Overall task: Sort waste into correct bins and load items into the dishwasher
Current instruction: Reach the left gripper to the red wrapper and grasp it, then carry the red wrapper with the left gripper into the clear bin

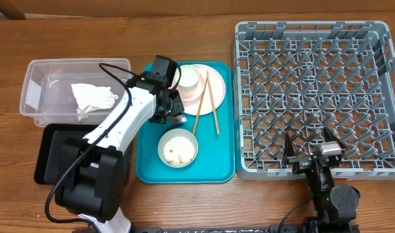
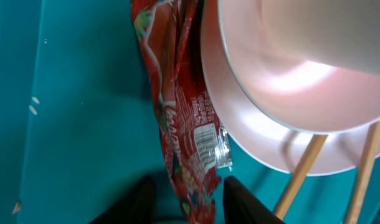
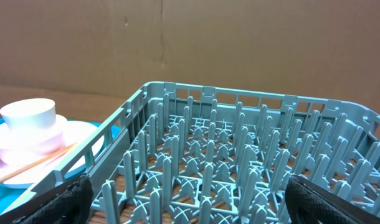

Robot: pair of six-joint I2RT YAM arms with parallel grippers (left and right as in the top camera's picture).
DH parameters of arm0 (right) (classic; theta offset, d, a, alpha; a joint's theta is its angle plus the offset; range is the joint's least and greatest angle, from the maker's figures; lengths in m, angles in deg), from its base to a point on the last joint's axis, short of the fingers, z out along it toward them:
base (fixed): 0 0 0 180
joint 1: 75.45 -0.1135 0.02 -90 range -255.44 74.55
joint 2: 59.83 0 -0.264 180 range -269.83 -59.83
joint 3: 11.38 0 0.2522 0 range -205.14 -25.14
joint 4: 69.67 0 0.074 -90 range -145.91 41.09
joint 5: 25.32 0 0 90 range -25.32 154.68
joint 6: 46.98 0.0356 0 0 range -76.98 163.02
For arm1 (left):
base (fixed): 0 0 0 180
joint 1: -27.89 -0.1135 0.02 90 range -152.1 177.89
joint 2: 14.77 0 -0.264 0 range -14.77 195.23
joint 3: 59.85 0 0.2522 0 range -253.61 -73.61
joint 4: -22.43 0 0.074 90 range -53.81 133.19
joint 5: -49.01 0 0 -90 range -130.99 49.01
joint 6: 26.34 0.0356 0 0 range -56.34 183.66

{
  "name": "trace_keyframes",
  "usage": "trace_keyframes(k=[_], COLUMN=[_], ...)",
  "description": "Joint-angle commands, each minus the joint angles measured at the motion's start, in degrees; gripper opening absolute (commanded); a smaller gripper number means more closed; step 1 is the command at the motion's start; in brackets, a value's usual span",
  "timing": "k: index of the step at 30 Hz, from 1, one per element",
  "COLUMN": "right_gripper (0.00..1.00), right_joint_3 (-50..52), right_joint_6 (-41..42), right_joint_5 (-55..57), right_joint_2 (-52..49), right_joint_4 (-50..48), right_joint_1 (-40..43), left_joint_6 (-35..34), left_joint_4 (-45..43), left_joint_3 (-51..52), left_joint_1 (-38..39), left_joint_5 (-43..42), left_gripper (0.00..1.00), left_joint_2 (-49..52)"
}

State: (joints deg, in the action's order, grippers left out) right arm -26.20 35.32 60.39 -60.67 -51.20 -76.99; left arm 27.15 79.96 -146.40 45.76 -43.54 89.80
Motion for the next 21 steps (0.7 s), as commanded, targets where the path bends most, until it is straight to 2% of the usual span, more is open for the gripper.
trace_keyframes(k=[1,3,10,12,13,17,21], right_gripper=[1.00,1.00,1.00,1.00,1.00,1.00,1.00], right_joint_3=[0.6,0.6,0.6,0.6,0.6,0.6,0.6], right_joint_6=[0.2,0.2,0.2,0.2,0.2,0.2,0.2], right_joint_5=[-0.3,-0.3,-0.3,-0.3,-0.3,-0.3,-0.3], right_joint_2=[0.6,0.6,0.6,0.6,0.6,0.6,0.6], right_joint_4=[-0.3,-0.3,-0.3,-0.3,-0.3,-0.3,-0.3], right_joint_1=[-0.1,-0.1,-0.1,-0.1,-0.1,-0.1,-0.1], left_joint_6=[-1.5,-1.5,-1.4,-1.4,-1.4,-0.7,1.5], left_joint_4=[-1.7,-2.9,-4.6,-4.7,-4.8,-4.6,-0.7], left_joint_3=[2.2,3.2,4.9,4.9,4.9,3.6,-2.2], left_joint_1=[-0.2,-0.2,-0.2,-0.2,-0.2,-0.5,-1.8], left_joint_5=[0.0,0.2,0.2,0.2,0.2,0.2,0.2], left_gripper=[0.37,0.35,0.20,0.13,0.05,0.04,0.04], left_joint_2=[-0.8,-0.8,-0.8,-0.8,-0.8,-0.9,-1.8])
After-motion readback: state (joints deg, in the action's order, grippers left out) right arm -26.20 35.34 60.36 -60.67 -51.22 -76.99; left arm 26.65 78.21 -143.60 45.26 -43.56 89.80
